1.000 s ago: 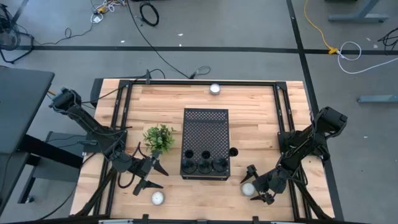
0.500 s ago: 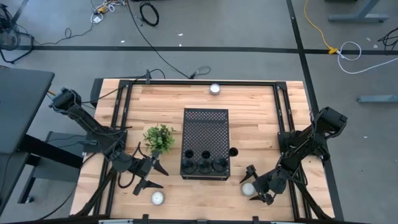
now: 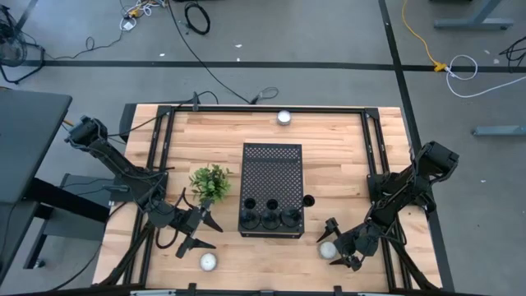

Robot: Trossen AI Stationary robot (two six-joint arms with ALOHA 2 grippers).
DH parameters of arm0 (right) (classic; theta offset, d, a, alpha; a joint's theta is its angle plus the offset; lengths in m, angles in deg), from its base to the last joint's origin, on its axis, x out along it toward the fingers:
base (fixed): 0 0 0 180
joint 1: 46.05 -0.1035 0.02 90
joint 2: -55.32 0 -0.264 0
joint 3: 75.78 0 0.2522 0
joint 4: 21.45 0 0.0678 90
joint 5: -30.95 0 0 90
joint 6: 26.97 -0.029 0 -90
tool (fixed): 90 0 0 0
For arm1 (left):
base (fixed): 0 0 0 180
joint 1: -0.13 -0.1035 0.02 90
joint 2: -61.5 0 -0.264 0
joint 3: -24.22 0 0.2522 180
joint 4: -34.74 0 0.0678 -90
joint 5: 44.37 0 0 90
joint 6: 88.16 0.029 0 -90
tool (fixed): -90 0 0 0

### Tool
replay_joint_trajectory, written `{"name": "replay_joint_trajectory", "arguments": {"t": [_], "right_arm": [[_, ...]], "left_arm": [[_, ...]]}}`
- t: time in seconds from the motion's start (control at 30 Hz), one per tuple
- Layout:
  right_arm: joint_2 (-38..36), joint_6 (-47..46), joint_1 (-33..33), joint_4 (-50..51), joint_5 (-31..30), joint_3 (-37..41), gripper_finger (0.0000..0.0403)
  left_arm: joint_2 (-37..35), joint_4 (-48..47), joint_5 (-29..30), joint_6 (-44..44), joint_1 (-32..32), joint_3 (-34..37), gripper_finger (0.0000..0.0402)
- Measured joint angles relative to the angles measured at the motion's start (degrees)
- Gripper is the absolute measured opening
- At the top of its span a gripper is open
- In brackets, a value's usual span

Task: Pick & Place candle stick holders
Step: Put the blue patterned candle on the shelf

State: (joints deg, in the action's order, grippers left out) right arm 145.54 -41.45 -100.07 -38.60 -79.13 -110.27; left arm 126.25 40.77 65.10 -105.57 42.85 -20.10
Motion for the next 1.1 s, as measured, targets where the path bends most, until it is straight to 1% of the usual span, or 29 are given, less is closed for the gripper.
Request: {"name": "replay_joint_trajectory", "arguments": {"t": [0.4, 0.57, 0.63, 0.87, 1.1], "right_arm": [[0.00, 0.33, 0.02, 0.13, -0.21, 0.00, 0.0400], [0.00, 4.39, 0.02, 0.48, -4.01, 0.02, 0.0400], [0.00, 4.64, 0.02, 0.39, -4.60, 0.02, 0.0400], [0.00, 4.01, 0.02, 0.00, -0.99, 0.02, 0.0400], [0.00, -1.45, 0.02, -0.32, 0.20, 0.02, 0.0400]], "left_arm": [[0.00, 0.00, 0.00, 0.00, 0.00, 0.00, 0.0248], [0.00, 0.00, 0.00, 0.00, 0.00, 0.00, 0.0248], [0.00, 0.00, 0.00, 0.00, 0.00, 0.00, 0.0248], [0.00, 0.00, 0.00, -0.02, 0.00, 0.00, 0.0248], [0.00, 0.00, 0.00, -0.04, 0.00, 0.00, 0.0248]]}}
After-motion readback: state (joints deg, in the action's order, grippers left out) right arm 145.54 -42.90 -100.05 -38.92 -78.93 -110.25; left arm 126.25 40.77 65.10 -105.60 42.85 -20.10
